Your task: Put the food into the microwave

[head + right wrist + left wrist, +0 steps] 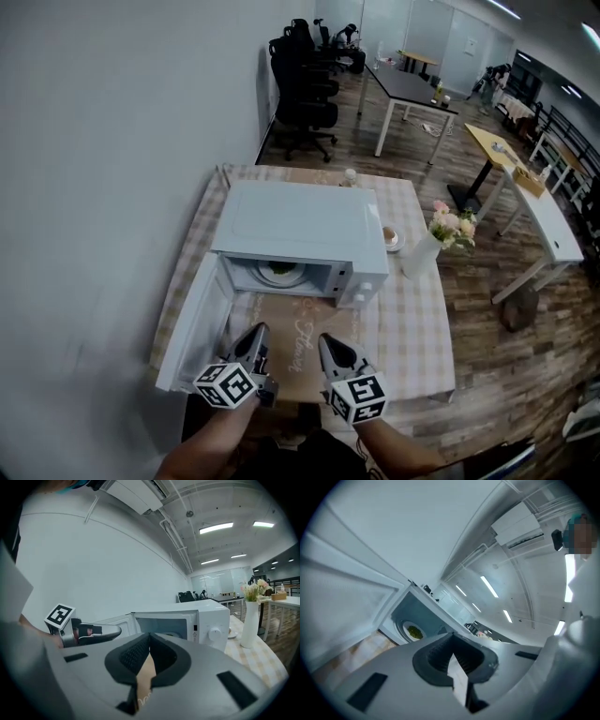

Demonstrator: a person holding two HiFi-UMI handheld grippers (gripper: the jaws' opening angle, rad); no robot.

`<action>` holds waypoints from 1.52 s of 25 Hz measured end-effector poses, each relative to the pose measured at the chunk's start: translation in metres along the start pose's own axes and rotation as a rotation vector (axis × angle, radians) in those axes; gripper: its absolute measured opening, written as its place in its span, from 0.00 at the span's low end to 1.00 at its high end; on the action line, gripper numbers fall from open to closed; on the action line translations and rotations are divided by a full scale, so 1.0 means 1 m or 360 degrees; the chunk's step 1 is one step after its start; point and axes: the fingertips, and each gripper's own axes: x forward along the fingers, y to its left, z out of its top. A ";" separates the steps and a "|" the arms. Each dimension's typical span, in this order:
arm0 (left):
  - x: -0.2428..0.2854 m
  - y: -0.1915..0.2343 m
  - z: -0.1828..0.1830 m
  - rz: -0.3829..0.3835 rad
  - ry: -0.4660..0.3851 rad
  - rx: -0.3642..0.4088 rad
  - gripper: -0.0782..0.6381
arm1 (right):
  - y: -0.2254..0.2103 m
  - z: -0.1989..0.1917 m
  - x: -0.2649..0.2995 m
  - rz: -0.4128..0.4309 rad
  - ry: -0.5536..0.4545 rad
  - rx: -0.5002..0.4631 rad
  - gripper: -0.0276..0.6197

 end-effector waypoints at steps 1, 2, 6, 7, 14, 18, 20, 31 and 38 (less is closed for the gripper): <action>-0.008 -0.006 0.002 -0.0020 0.0004 0.0045 0.12 | 0.006 0.002 -0.005 -0.0002 -0.0015 -0.0004 0.05; -0.017 -0.011 0.004 -0.0036 0.0011 0.0093 0.12 | 0.011 0.003 -0.009 -0.0004 -0.0028 -0.0006 0.05; -0.060 -0.037 0.005 -0.0073 0.0045 0.0281 0.12 | 0.034 0.005 -0.034 -0.0033 -0.0058 -0.0003 0.05; -0.072 -0.045 0.007 -0.0086 0.0046 0.0294 0.12 | 0.040 0.006 -0.040 -0.0041 -0.0067 -0.0003 0.05; -0.140 -0.065 0.022 0.0038 0.0039 0.0792 0.12 | 0.068 0.012 -0.080 -0.0124 -0.0137 -0.0010 0.05; -0.168 -0.076 0.031 0.0013 0.0019 0.0911 0.12 | 0.078 0.018 -0.102 -0.0182 -0.0191 0.0002 0.05; -0.181 -0.082 0.033 -0.0010 0.0020 0.0955 0.12 | 0.083 0.023 -0.111 -0.0196 -0.0222 0.0007 0.05; -0.194 -0.114 0.029 0.0052 -0.0036 0.0985 0.12 | 0.062 0.044 -0.155 -0.0191 -0.0263 -0.0017 0.05; -0.195 -0.143 0.024 0.0096 -0.0061 0.1011 0.12 | 0.050 0.049 -0.178 -0.0148 -0.0240 -0.0010 0.05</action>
